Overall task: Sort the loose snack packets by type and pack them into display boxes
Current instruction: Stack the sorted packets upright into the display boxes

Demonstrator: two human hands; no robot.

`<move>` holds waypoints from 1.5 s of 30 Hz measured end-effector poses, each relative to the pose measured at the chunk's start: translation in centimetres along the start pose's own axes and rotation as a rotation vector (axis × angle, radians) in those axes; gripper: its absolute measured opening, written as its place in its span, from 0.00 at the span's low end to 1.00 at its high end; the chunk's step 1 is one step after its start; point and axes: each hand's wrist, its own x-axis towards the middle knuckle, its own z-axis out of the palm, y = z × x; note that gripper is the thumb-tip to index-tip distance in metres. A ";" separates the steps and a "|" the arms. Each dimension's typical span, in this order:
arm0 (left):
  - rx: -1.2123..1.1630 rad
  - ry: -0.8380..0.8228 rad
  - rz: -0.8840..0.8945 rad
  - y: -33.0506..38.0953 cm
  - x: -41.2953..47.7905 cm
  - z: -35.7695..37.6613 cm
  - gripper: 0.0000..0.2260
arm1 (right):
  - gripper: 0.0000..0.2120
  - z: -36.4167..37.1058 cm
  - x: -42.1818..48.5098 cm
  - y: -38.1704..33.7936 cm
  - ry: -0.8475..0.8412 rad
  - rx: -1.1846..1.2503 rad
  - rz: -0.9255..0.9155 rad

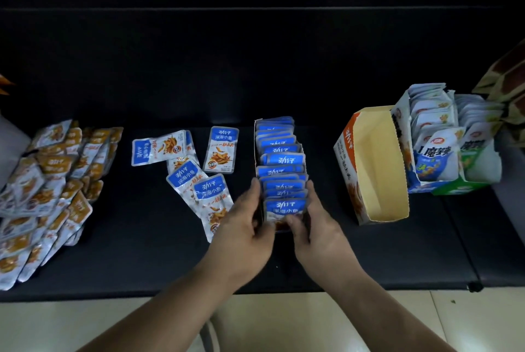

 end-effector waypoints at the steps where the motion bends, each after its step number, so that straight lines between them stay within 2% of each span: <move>1: 0.068 0.061 0.028 -0.1 0.3 0.3 0.31 | 0.35 0.1 0.2 0.2 0.020 -0.007 0.003; 4: 0.211 0.181 0.028 0.2 1.0 0.8 0.31 | 0.31 0.0 0.4 0.3 0.105 -0.015 -0.004; 7: 0.194 0.187 0.031 0.5 1.6 1.6 0.30 | 0.31 -0.3 0.9 1.2 0.146 0.037 -0.015; 10: 0.060 0.126 -0.014 0.5 2.5 1.5 0.29 | 0.39 -1.0 1.4 1.5 0.140 0.073 0.008; 12: 0.047 0.110 -0.026 -0.1 2.2 0.5 0.29 | 0.45 -1.6 1.1 0.3 0.242 -0.019 0.019; 14: 0.073 0.194 -0.067 -1.4 0.9 -0.6 0.26 | 0.45 -2.1 0.3 -1.7 0.352 -0.186 -0.088; 16: 0.060 0.317 -0.146 -2.9 -0.5 -1.9 0.21 | 0.40 -1.6 -0.6 -4.5 0.413 -0.259 -0.304; 18: 0.076 0.410 -0.223 -4.4 -1.3 -3.6 0.16 | 0.31 0.3 -1.0 -6.6 0.349 -0.203 -0.454; 20: 0.184 0.445 -0.265 -5.8 -1.4 -5.7 0.13 | 0.20 3.0 -0.9 -8.2 0.198 -0.098 -0.471; 22: 0.318 0.429 -0.258 -6.8 -1.1 -7.9 0.17 | 0.14 5.6 -0.8 -8.3 0.125 -0.087 -0.488; 24: 0.432 0.417 -0.236 -7.1 0.1 -10.6 0.21 | 0.14 8.0 -0.2 -7.4 0.090 -0.157 -0.522; 26: 0.573 0.414 -0.178 -7.0 2.6 -13.3 0.24 | 0.17 9.8 0.8 -6.6 0.049 -0.207 -0.463; 28: 0.724 0.303 -0.163 -7.2 5.6 -15.4 0.29 | 0.23 11.4 2.3 -6.1 -0.011 -0.360 -0.447; 30: 0.833 0.138 -0.236 -7.9 8.1 -16.7 0.34 | 0.27 12.4 4.1 -5.9 -0.113 -0.577 -0.461; 32: 0.854 0.067 -0.280 -9.0 9.3 -16.9 0.34 | 0.29 12.7 5.4 -6.0 -0.221 -0.680 -0.381; 34: 0.798 0.139 -0.207 -10.2 9.1 -16.3 0.31 | 0.28 12.8 5.8 -5.9 -0.181 -0.705 -0.374; 37: 0.714 0.267 -0.032 -11.8 6.7 -14.8 0.26 | 0.21 12.9 5.3 -5.3 -0.170 -0.630 -0.372; 40: 0.672 0.269 0.136 -12.6 3.5 -13.4 0.20 | 0.20 12.8 4.4 -4.7 -0.121 -0.581 -0.310; 43: 0.565 0.282 0.244 -12.5 1.2 -12.8 0.13 | 0.21 12.8 3.9 -4.8 -0.065 -0.517 -0.245; 45: 0.451 0.374 0.238 -12.2 0.5 -12.9 0.08 | 0.19 12.7 3.9 -4.9 -0.044 -0.512 -0.266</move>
